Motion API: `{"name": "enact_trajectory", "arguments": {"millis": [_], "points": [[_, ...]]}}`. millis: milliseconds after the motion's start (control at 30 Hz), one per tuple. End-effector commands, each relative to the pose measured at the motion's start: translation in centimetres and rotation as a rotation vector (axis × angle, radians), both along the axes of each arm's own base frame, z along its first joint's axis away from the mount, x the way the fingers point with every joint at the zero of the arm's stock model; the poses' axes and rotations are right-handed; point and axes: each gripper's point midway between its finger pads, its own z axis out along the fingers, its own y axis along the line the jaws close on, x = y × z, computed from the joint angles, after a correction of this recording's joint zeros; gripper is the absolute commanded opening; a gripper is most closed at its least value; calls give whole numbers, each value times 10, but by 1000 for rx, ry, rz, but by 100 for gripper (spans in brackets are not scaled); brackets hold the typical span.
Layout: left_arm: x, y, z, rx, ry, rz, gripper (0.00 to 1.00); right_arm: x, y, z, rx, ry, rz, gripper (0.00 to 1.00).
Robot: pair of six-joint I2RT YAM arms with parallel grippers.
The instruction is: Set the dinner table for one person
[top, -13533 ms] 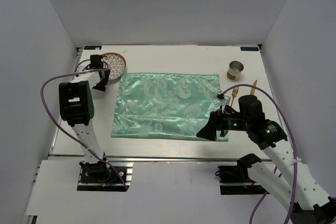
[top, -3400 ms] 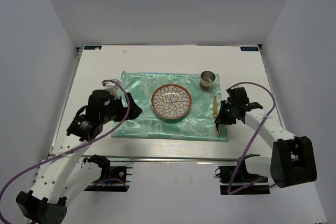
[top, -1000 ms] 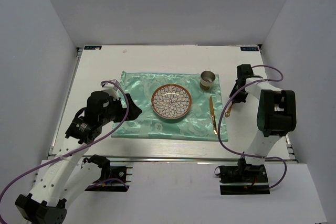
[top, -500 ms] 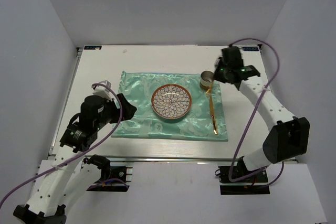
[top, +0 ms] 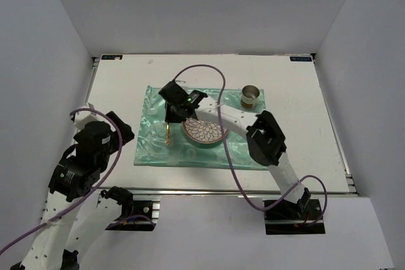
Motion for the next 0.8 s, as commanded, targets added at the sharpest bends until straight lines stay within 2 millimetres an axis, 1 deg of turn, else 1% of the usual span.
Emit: {"name": "enact_trajectory", "arguments": {"millis": [0, 33, 100, 133, 167, 200, 233, 267, 300, 333, 367, 400, 433, 467, 533, 567, 733, 767], "points": [[-16, 27, 3, 53, -13, 106, 98, -1, 26, 1, 27, 13, -61, 0], [-16, 26, 4, 39, -38, 98, 98, -2, 32, -13, 15, 27, -58, 0], [-20, 28, 8, 6, -100, 103, 98, -11, 48, -18, 43, 40, -40, 0], [-25, 32, 12, -6, -128, 116, 98, -14, 52, -28, 38, 53, -31, 0], [-28, 34, 13, -22, -142, 131, 98, -18, 58, -31, 47, 53, -19, 0], [-31, 36, 13, -30, -147, 139, 98, -20, 61, -41, 39, 66, -25, 0], [-33, 37, 17, -42, -170, 143, 98, -22, 65, -45, 38, 70, -23, 0], [-36, 38, 19, -50, -197, 137, 98, -28, 70, -48, 43, 74, -8, 0], [-38, 38, 22, -59, -215, 132, 98, -28, 75, -49, 57, 70, -6, 0], [-39, 37, 24, -64, -234, 120, 98, -32, 80, -55, 61, 79, 0, 0], [-40, 37, 24, -64, -238, 115, 98, -32, 86, -54, 82, 79, 2, 0], [-40, 36, 24, -65, -239, 110, 98, -34, 89, -61, 82, 91, 0, 0], [-39, 36, 25, -63, -236, 108, 98, -36, 95, -57, 97, 86, 4, 0], [-38, 35, 24, -60, -231, 106, 98, -36, 98, -64, 93, 90, 3, 0], [-36, 32, 23, -54, -222, 92, 98, -35, 103, -65, 110, 99, -2, 0], [-34, 31, 22, -48, -212, 88, 98, -37, 109, -70, 121, 101, 5, 0], [-31, 29, 21, -38, -200, 75, 98, -37, 117, -84, 141, 130, 3, 0], [-31, 28, 21, -41, -202, 73, 98, -39, 118, -90, 136, 135, 5, 0]]}}
